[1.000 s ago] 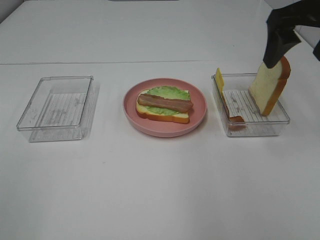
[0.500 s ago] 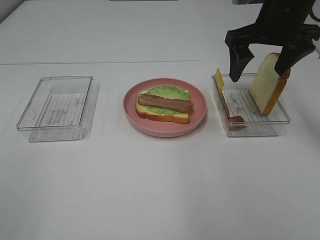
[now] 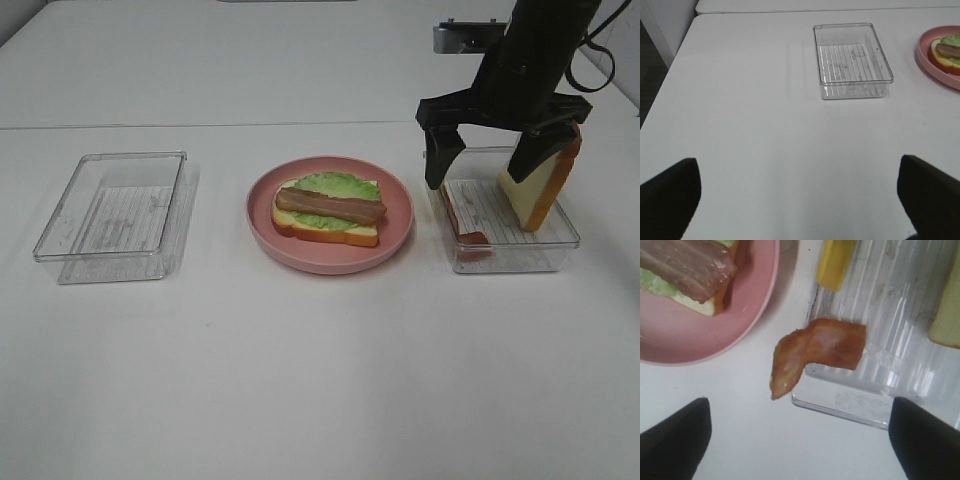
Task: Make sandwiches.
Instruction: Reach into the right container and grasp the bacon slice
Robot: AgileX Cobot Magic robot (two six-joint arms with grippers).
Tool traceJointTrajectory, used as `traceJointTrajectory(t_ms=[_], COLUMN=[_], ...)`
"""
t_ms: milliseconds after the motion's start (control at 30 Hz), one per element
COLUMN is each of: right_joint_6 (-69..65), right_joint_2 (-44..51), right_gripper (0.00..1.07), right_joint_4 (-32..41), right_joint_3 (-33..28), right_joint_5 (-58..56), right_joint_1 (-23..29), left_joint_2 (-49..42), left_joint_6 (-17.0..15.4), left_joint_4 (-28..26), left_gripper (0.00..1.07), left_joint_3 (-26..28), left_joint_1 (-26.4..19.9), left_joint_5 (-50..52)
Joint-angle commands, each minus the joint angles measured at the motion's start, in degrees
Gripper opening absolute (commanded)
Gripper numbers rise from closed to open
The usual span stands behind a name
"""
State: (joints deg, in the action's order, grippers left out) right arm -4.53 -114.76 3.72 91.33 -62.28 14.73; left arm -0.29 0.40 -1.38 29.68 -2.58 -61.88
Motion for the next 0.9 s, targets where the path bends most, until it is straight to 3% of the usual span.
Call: traceJointTrajectory(t_ms=[33,633,900], right_joint_6=[0.1,0.6,1.5], right_joint_2=[-1.4,-6.4,-8.0], right_gripper=[0.93,0.91,0.82], right_joint_4=[1.3,1.3,1.3], right_joint_3=[0.4,0.3,0.3], right_joint_5=[1.9,4.1,4.3], right_joint_1=[0.0,0.0,0.0], left_joint_2=[-0.8,-0.8,-0.8], left_joint_6=[-0.4,-0.4,-0.4], left_joint_4=[-0.1,-0.1,-0.1], left_gripper=[1.01,1.01,1.01], left_joint_3=[-0.1,-0.1,-0.1], left_joint_1=[-0.2,-0.2,-0.2], left_joint_5=[0.3,0.3,0.3])
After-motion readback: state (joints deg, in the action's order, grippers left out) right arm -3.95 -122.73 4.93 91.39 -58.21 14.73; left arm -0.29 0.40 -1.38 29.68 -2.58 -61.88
